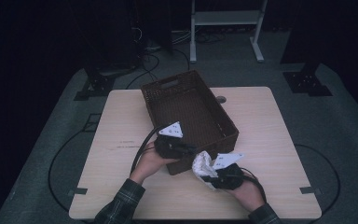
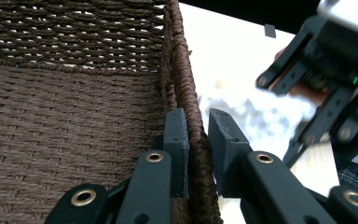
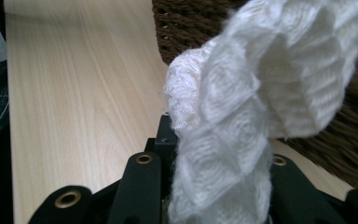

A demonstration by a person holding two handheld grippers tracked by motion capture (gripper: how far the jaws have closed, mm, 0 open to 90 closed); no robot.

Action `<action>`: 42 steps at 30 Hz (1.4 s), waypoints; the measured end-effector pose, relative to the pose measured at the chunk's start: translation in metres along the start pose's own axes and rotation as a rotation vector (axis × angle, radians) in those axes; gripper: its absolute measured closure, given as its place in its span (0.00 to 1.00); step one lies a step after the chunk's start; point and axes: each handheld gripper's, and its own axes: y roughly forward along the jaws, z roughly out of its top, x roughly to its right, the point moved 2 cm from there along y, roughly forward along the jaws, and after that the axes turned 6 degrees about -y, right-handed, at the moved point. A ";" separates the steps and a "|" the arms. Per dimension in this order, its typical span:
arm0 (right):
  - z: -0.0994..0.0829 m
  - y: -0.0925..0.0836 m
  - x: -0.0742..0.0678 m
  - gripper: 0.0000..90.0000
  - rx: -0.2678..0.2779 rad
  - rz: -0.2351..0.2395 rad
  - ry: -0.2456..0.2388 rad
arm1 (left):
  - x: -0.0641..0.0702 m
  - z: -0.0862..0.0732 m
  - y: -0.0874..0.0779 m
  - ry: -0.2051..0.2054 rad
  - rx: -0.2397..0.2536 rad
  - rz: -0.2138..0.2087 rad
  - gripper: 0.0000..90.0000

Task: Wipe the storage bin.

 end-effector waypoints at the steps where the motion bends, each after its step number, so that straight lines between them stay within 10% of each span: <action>1: -0.003 -0.005 0.001 0.77 0.003 -0.011 0.003 | 0.000 0.000 0.000 0.005 0.000 0.001 0.85; 17: -0.056 -0.072 0.047 0.77 0.022 -0.235 0.157 | 0.000 0.000 0.000 0.000 0.000 0.000 0.85; 33: -0.094 -0.077 0.117 0.77 -0.076 -0.414 0.315 | 0.000 0.000 0.000 -0.001 0.000 -0.001 0.85; 42: -0.104 -0.075 0.127 0.60 -0.114 -0.421 0.379 | 0.000 0.000 0.000 -0.001 0.000 -0.001 0.84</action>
